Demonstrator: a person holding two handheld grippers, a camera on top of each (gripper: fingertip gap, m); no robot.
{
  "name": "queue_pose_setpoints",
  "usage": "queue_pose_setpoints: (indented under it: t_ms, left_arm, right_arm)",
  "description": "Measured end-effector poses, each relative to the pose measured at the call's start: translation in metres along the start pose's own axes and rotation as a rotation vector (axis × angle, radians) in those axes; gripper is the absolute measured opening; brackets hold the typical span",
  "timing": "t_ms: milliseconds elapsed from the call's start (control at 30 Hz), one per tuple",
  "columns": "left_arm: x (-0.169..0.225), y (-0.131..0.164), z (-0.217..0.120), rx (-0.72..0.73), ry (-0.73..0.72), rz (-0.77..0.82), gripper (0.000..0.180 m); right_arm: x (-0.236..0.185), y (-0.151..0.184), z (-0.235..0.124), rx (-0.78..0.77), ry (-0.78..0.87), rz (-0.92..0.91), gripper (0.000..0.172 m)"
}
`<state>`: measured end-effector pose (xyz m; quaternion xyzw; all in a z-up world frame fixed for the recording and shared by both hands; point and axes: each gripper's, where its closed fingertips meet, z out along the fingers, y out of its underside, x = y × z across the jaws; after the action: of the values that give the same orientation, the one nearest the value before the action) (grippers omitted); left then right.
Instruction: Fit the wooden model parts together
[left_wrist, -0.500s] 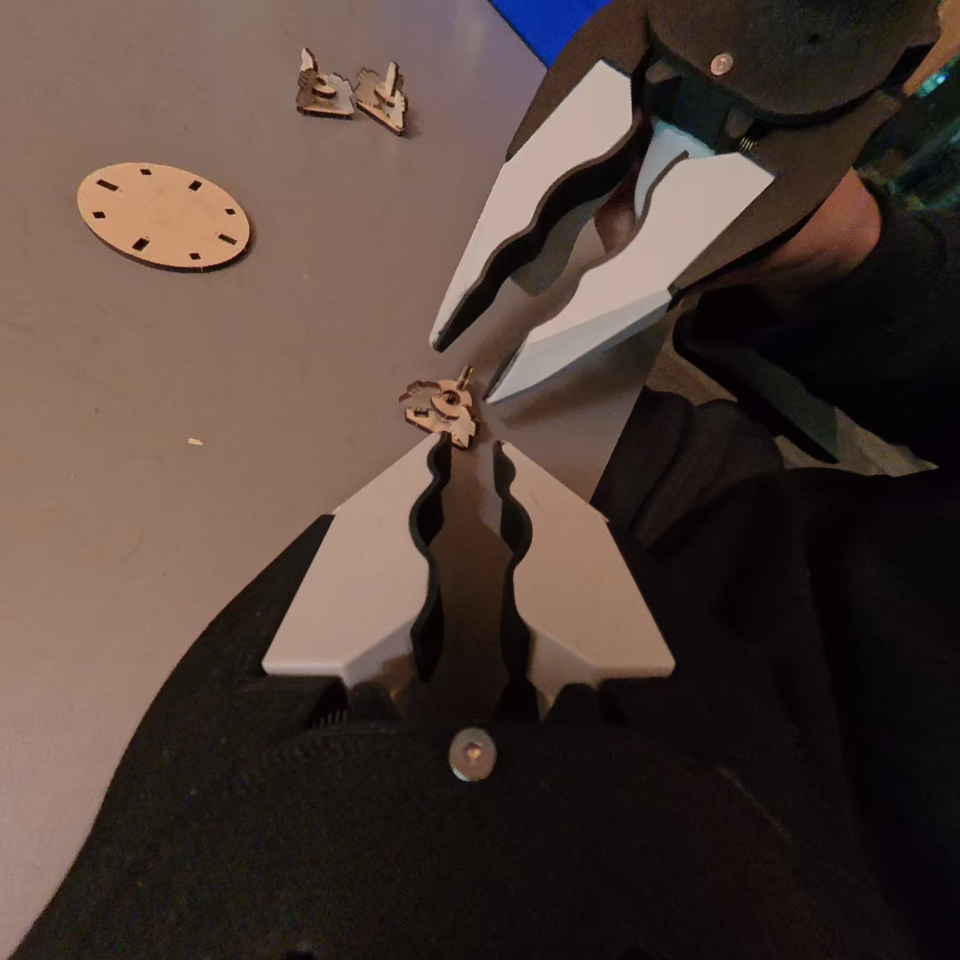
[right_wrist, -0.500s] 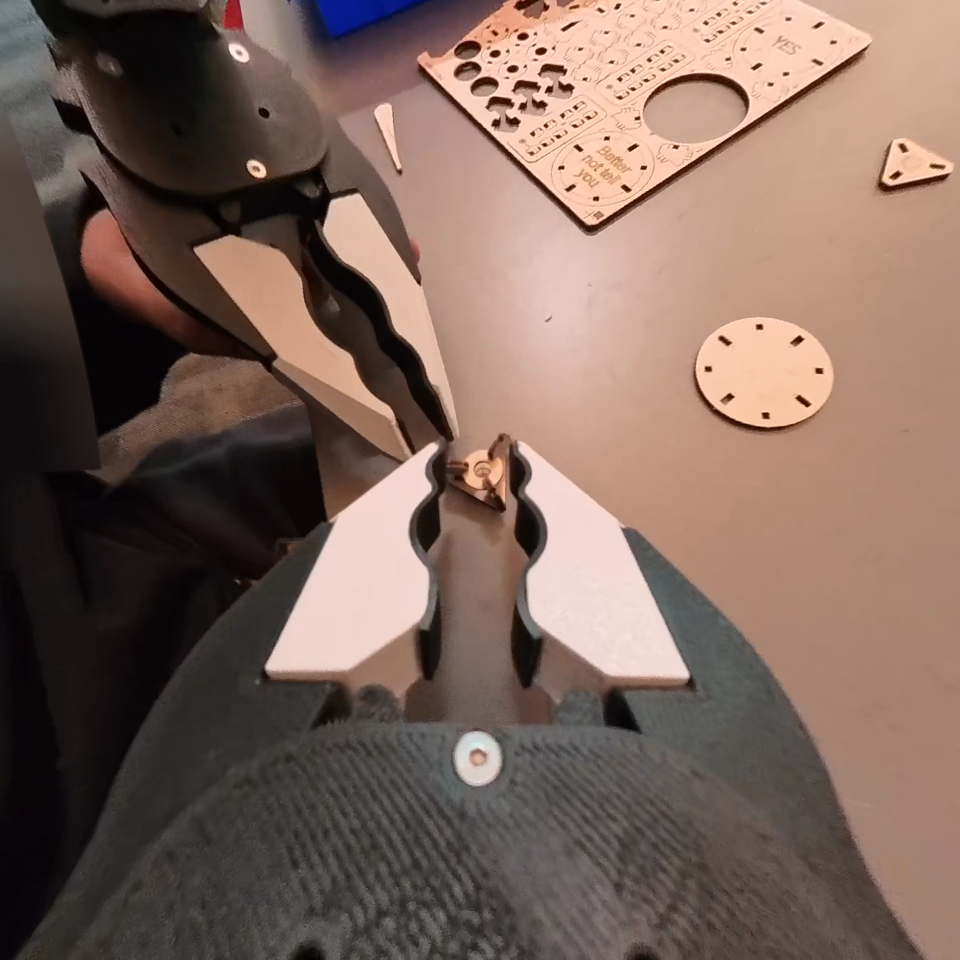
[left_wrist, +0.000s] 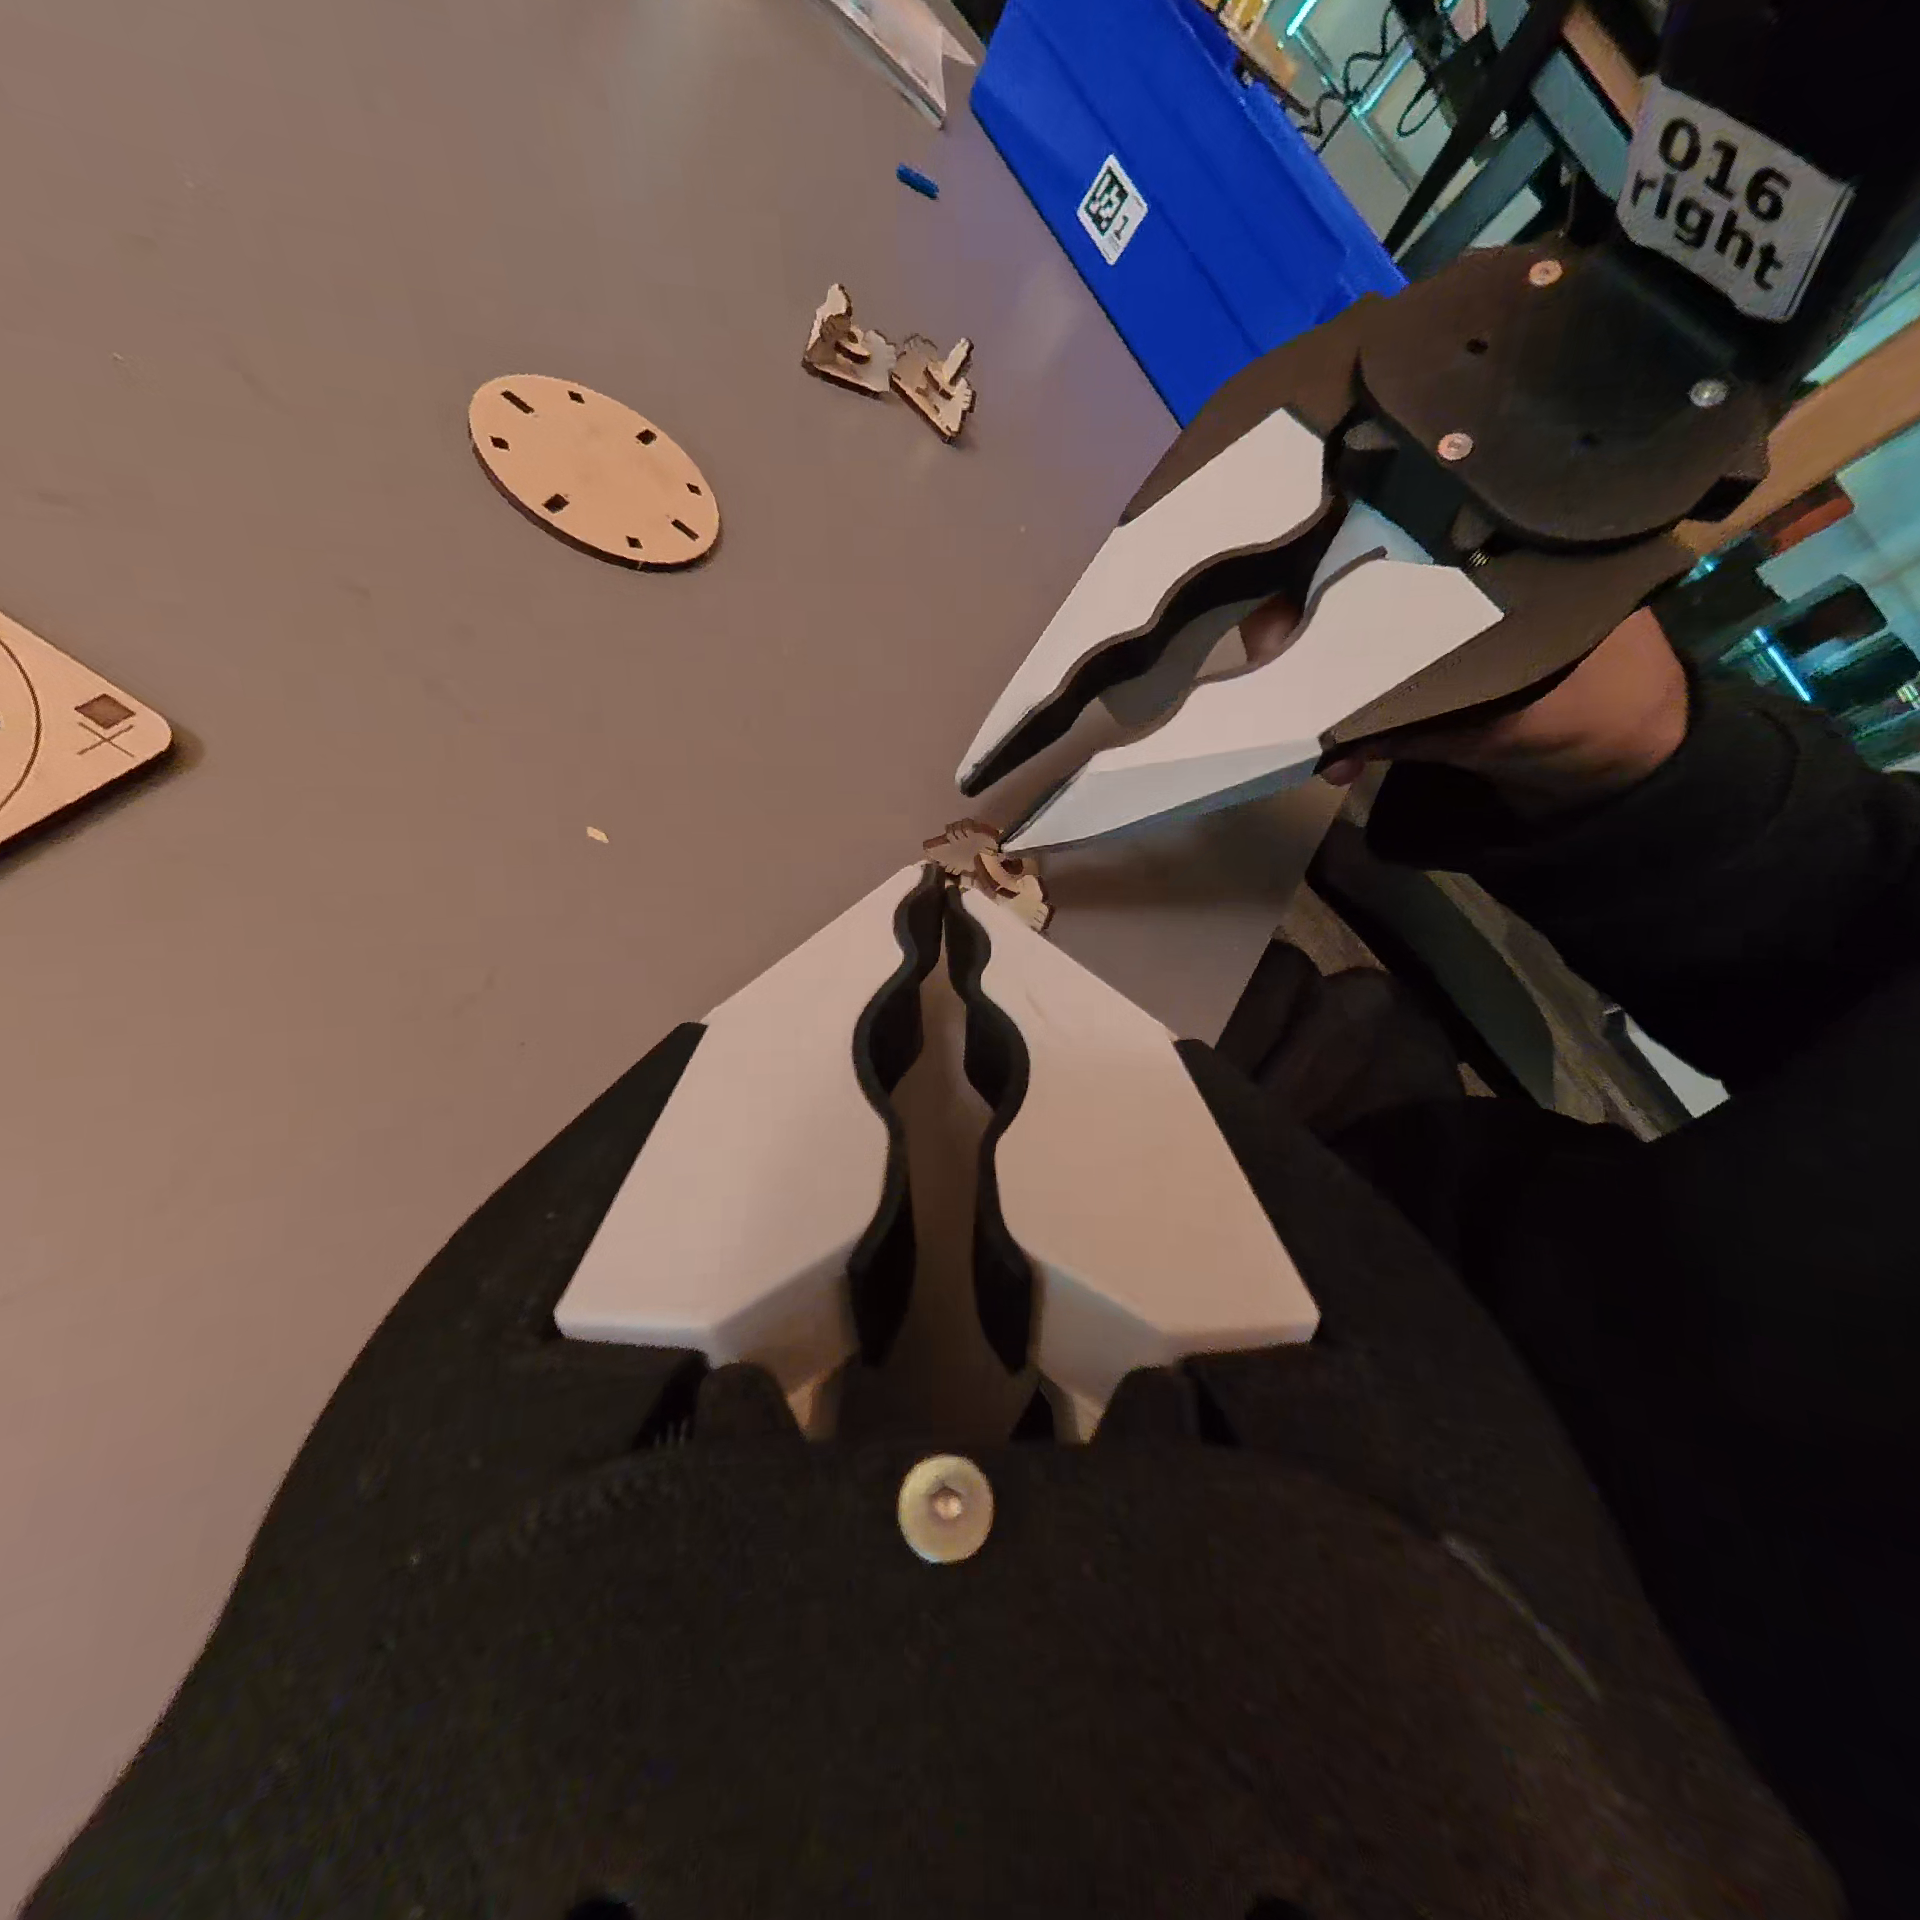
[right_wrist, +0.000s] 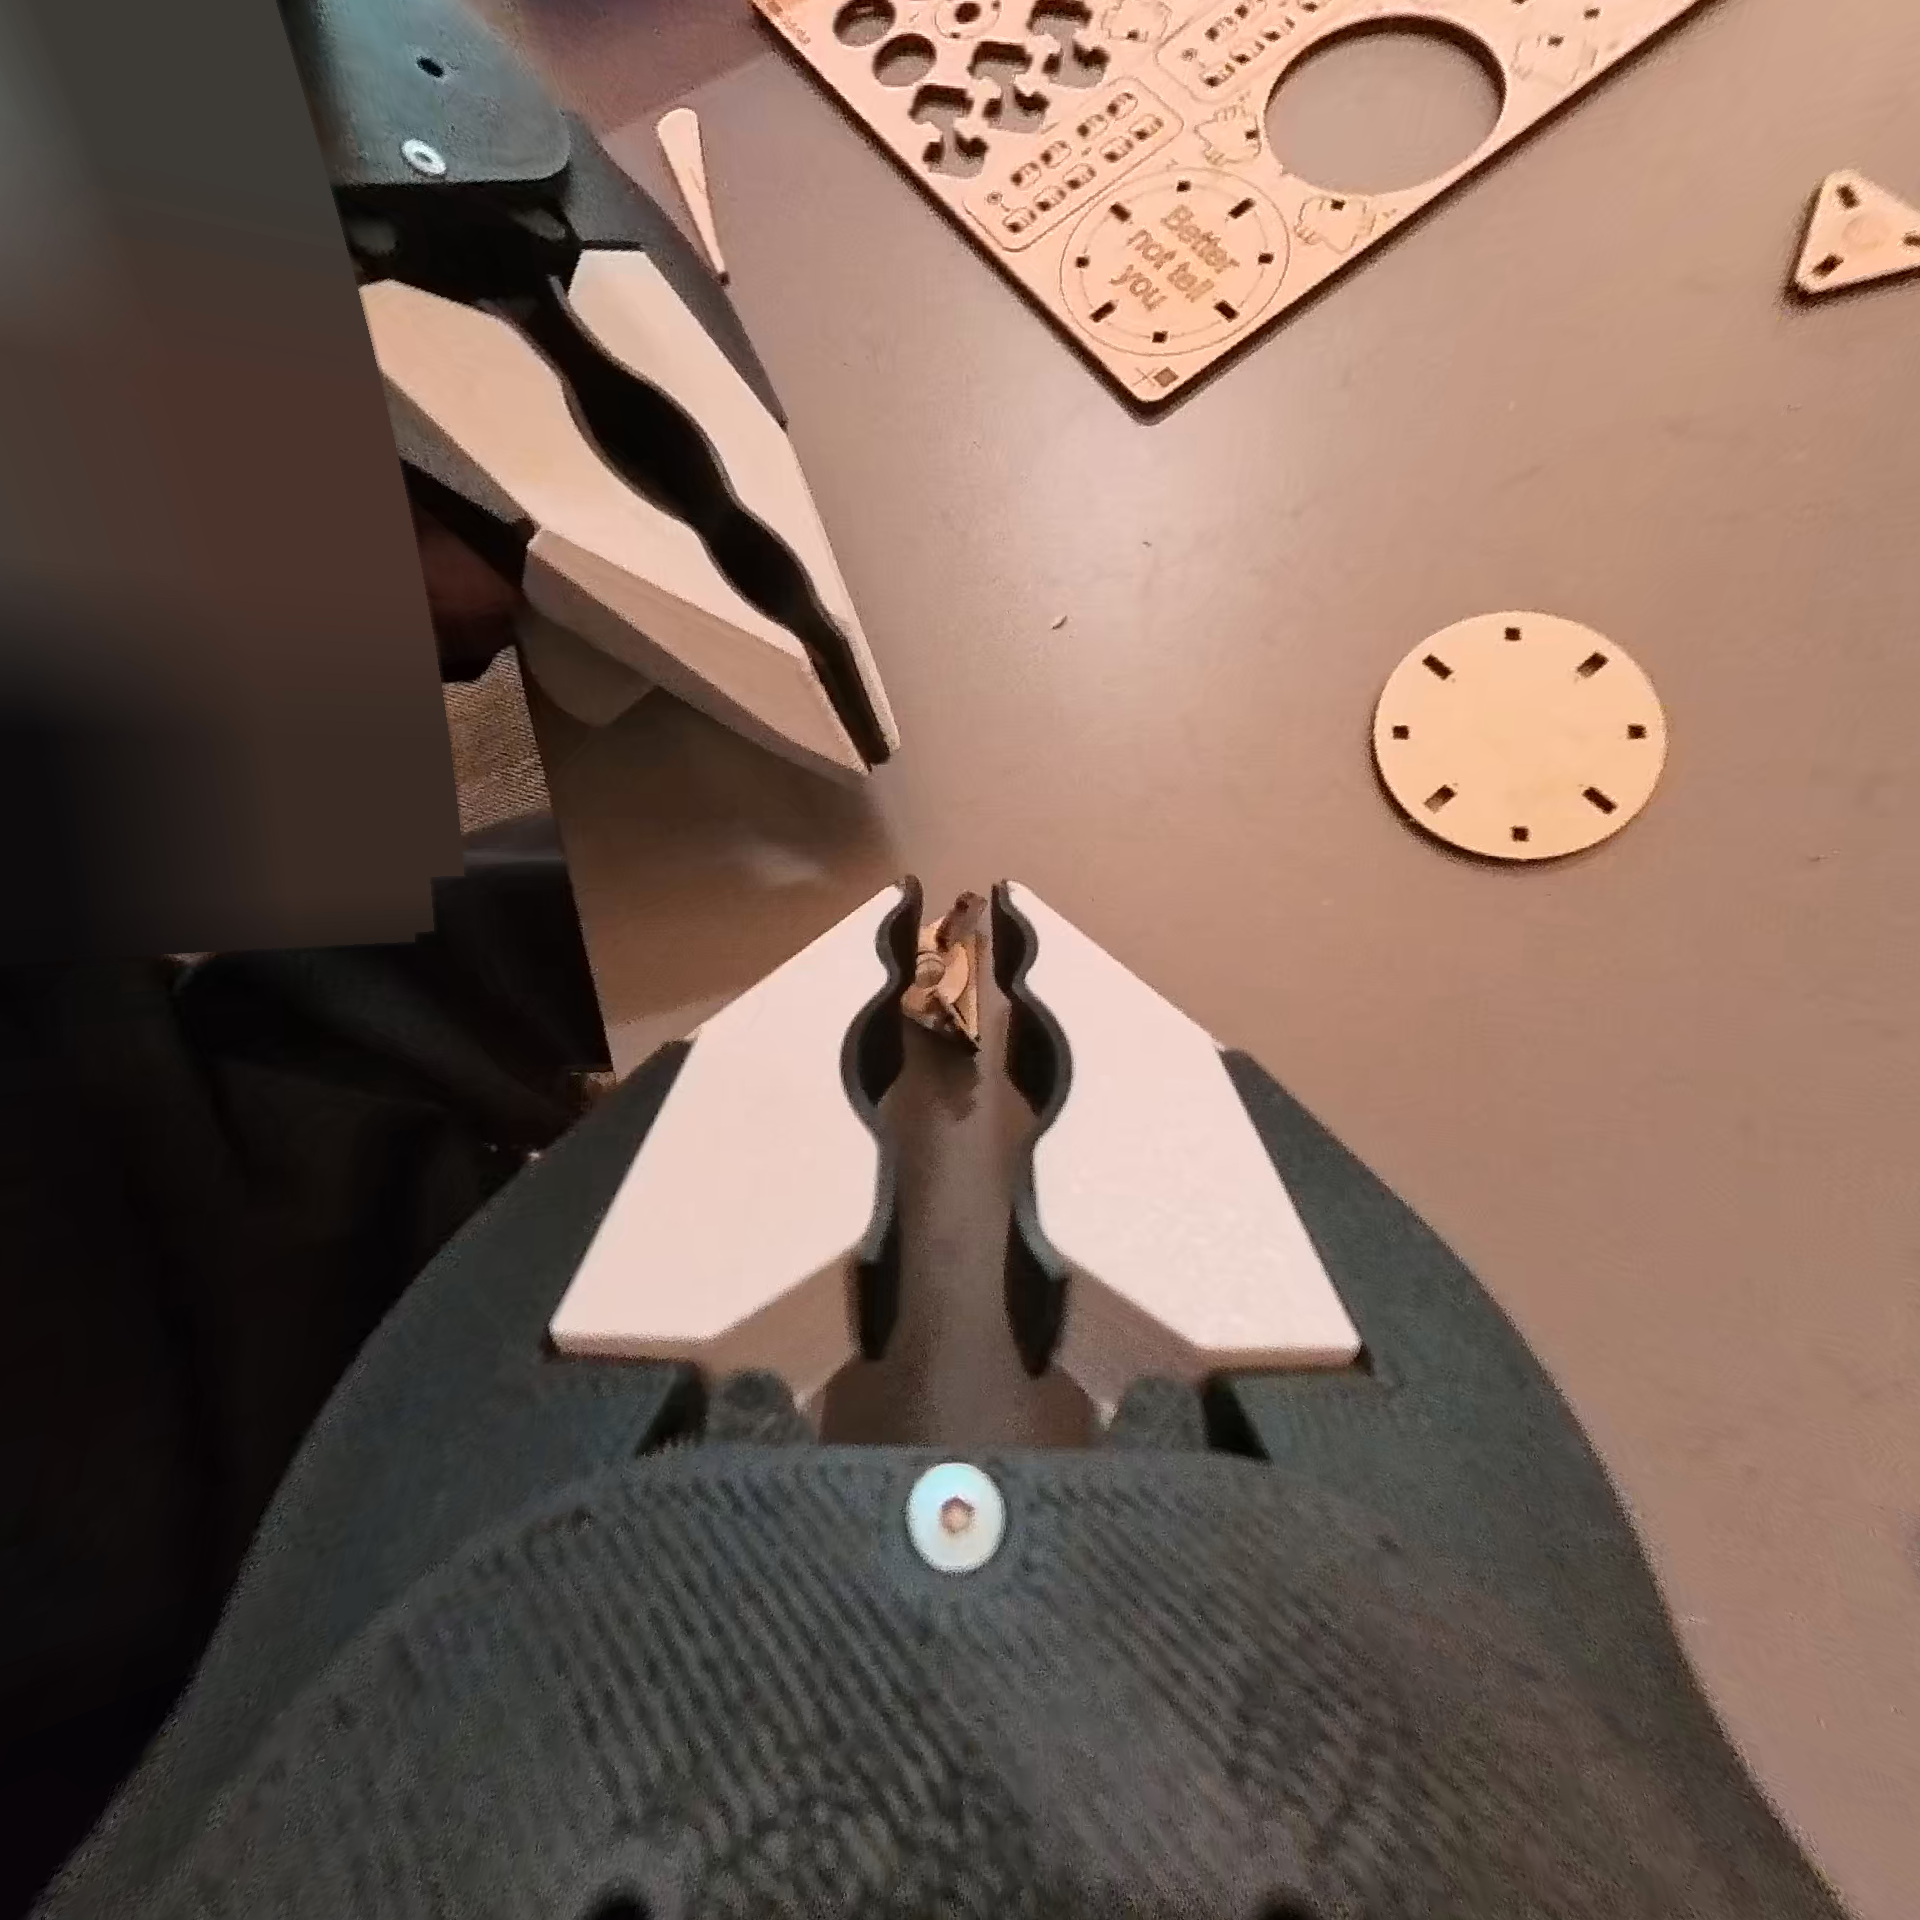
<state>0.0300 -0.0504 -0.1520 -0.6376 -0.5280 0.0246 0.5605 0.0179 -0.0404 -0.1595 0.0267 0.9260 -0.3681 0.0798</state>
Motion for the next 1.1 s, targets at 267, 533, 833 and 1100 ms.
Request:
queue_pose_setpoints:
  t_ms: [267, 533, 833, 1100]
  left_arm:
    - [0.0, 0.003, 0.002, -0.022, -0.007, 0.005, 0.0]
    - [0.001, 0.003, 0.002, -0.022, 0.003, -0.004, 0.0]
    - [0.001, 0.003, 0.001, -0.019, 0.013, -0.012, 0.0]
    - [0.002, 0.002, 0.0, -0.01, 0.029, -0.023, 0.0]
  right_arm:
    - [-0.001, 0.009, 0.004, -0.051, -0.001, 0.008, 0.009]
    - [-0.003, 0.01, 0.002, -0.069, -0.004, -0.012, 0.006]
    - [-0.006, 0.01, 0.001, -0.082, -0.033, -0.019, 0.003]
    - [-0.007, 0.008, 0.0, -0.09, -0.043, -0.02, 0.001]
